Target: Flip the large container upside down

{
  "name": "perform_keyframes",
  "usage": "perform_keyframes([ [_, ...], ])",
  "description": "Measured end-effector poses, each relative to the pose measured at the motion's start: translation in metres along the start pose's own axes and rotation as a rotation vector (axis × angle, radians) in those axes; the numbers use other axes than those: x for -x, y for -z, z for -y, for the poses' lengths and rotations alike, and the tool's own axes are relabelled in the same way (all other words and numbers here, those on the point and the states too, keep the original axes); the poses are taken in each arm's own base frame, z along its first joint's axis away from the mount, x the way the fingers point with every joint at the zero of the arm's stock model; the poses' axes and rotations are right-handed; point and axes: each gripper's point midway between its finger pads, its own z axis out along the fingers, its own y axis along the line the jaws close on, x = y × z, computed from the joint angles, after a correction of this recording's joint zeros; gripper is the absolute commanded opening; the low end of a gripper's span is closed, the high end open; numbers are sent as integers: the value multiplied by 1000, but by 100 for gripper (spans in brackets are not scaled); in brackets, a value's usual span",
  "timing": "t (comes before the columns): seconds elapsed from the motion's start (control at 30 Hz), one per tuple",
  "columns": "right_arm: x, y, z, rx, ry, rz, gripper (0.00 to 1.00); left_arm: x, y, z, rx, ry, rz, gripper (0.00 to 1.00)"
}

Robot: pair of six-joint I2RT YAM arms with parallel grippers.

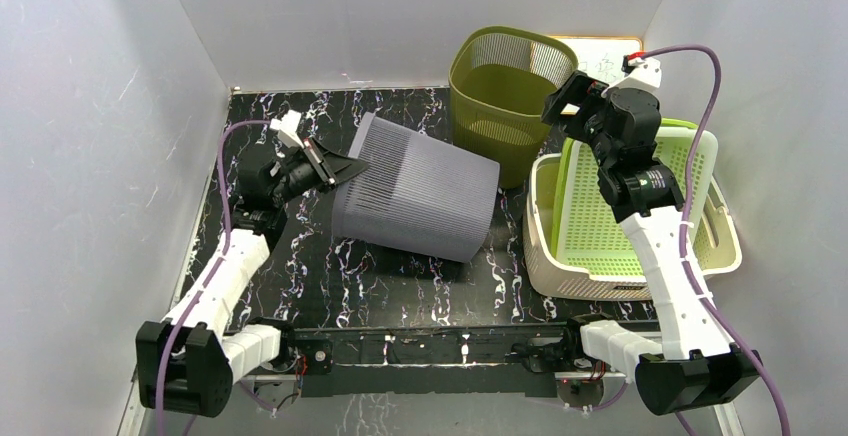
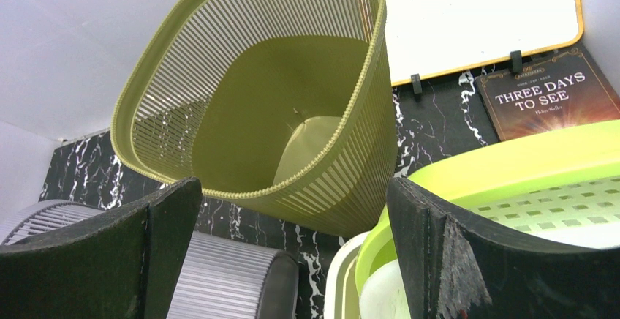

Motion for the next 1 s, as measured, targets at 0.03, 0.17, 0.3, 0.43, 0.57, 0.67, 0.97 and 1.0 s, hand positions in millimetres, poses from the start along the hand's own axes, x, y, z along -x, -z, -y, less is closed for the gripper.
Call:
perform_keyframes([
  [0.03, -2, 0, 1, -2, -1, -5, 98, 0, 1, -4, -13, 21, 5, 0],
  [0.17, -5, -1, 1, 1, -2, -8, 98, -3, 4, -30, -43, 132, 15, 0],
  [0.3, -5, -2, 0, 6, -6, -6, 98, -2, 12, -49, -109, 256, 31, 0],
  [0.43, -5, -2, -1, 11, -10, -3, 98, 8, 22, -52, -211, 334, 57, 0],
  [0.57, -5, -3, -1, 12, -12, 0, 98, 21, 28, -65, -263, 455, 98, 0],
  [0.67, -5, -3, -1, 12, -15, 1, 98, 30, 33, -67, -285, 491, 124, 0],
  [0.97, -4, -3, -2, 16, -26, 3, 98, 41, 32, -50, -332, 527, 130, 0],
  [1.0, -4, -3, -3, 17, -27, 2, 98, 40, 28, -46, -339, 534, 126, 0],
])
